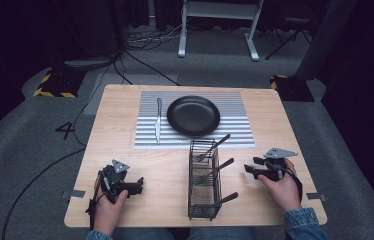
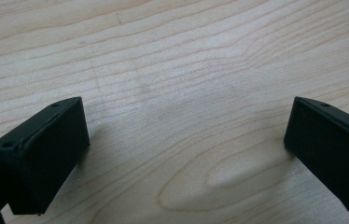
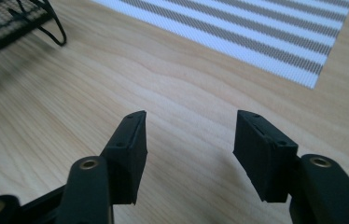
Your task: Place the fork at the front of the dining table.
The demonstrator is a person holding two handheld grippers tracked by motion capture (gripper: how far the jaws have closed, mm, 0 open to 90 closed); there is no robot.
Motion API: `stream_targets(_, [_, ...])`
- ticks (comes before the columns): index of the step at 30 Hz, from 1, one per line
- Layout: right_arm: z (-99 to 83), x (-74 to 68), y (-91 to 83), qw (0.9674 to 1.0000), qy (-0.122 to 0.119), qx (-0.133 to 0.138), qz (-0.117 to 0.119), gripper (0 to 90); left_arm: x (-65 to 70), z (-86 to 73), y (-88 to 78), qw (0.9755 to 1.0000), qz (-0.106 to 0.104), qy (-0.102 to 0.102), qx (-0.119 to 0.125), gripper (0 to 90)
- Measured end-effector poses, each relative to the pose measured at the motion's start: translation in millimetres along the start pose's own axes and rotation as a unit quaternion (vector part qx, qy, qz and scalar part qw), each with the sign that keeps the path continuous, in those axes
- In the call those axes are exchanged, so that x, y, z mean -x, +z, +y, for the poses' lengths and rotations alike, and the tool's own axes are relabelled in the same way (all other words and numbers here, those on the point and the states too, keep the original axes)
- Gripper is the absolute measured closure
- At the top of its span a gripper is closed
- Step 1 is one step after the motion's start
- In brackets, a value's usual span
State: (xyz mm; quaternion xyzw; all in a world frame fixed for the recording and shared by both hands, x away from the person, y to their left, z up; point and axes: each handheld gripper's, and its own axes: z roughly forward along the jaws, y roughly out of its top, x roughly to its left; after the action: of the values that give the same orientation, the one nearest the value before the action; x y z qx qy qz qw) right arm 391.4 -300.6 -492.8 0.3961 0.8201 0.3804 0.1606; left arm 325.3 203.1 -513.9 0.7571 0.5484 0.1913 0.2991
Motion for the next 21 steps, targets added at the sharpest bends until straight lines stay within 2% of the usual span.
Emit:
stream_targets(8, [23.5, -5.2, -13.6, 0.9993, -0.002, 0.017, 0.033, 47.6, -0.6, 0.7, 0.4, 1.0000, -0.004, 0.005, -0.001, 0.1])
stream_targets(9, [33.1, -8.6, -18.8, 0.9986, -0.002, 0.025, 0.047, 48.5, -0.7, 0.8, 0.5, 1.0000, -0.005, 0.006, -0.001, 0.1])
stream_targets(14, [49.2, -15.1, -24.4, 0.9973, -0.015, 0.035, 0.062, 49.0, -0.7, 0.7, 0.4, 1.0000, -0.005, 0.006, -0.001, 0.1])
stream_targets(15, [58.7, -18.9, -27.3, 0.9964, -0.023, 0.041, 0.070, 49.1, -0.7, 0.7, 0.5, 1.0000, -0.004, 0.006, -0.001, 0.1])
stream_targets(18, [65.6, -21.2, -29.5, 0.9956, -0.026, 0.046, 0.077, 49.2, -0.6, 0.7, 0.5, 1.0000, -0.004, 0.006, -0.001, 0.1])
stream_targets(21, [78.1, -24.5, -32.6, 0.9934, -0.030, 0.057, 0.095, 49.3, -0.6, 0.7, 0.5, 1.0000, -0.004, 0.006, -0.001, 0.1])
